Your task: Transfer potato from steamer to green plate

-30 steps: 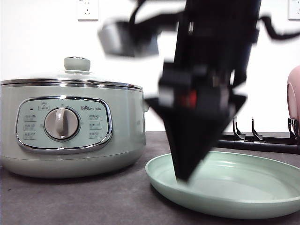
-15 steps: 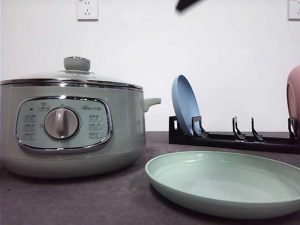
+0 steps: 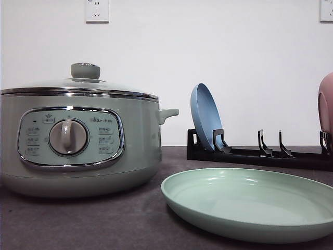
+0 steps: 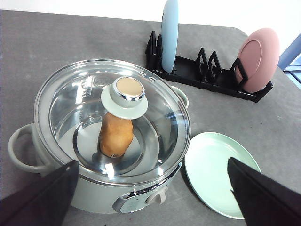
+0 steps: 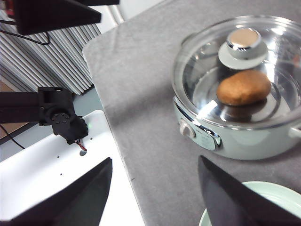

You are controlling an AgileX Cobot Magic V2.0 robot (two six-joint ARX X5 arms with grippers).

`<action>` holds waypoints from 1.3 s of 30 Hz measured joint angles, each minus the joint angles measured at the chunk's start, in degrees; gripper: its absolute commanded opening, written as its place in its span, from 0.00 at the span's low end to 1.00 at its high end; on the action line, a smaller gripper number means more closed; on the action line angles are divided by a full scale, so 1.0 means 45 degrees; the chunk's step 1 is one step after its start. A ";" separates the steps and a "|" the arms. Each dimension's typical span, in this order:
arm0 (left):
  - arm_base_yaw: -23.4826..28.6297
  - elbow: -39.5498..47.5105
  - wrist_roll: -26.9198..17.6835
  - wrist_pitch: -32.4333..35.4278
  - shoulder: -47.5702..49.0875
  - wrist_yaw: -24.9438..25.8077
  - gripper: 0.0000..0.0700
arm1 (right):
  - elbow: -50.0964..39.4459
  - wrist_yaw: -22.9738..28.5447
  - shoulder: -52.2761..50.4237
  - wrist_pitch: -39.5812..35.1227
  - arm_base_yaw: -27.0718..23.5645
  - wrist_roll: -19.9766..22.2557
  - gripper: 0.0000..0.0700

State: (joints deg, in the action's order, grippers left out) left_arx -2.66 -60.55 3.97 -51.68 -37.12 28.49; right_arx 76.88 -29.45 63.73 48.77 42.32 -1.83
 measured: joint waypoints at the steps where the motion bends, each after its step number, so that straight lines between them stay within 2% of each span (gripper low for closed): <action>1: 0.0000 0.0000 0.0000 0.0000 0.0000 0.0000 0.92 | 0.0000 0.0001 0.0004 -0.0004 -0.0004 0.0000 0.51; 11: -0.0001 -0.0141 0.0261 -0.0092 -0.0238 -0.0026 0.91 | 0.0000 -0.0040 0.0004 -0.0004 -0.0004 0.0000 0.51; 17: -0.0172 -0.2081 0.0330 -0.0877 -0.2055 -0.0104 0.90 | 0.0000 -0.0040 0.0004 0.0010 -0.0004 0.0000 0.51; 22: -0.0708 -0.4378 0.0287 -0.1798 -0.4278 -0.1057 0.90 | 0.0000 -0.0040 0.0004 0.0077 -0.0004 0.0000 0.51; 30: -0.2266 -0.7336 -0.0066 -0.2889 -0.7819 -0.2923 0.89 | 0.0000 -0.0021 0.0004 0.0367 -0.0004 0.0019 0.51; 39: -0.3794 -0.8671 -0.0464 -0.3329 -1.0913 -0.4443 0.89 | 0.0000 0.0268 0.0004 0.0667 -0.0004 0.0060 0.51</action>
State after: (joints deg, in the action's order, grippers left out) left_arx -19.73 -99.57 1.88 -66.66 -86.23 8.50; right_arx 76.88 -28.24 63.75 51.77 42.30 -1.56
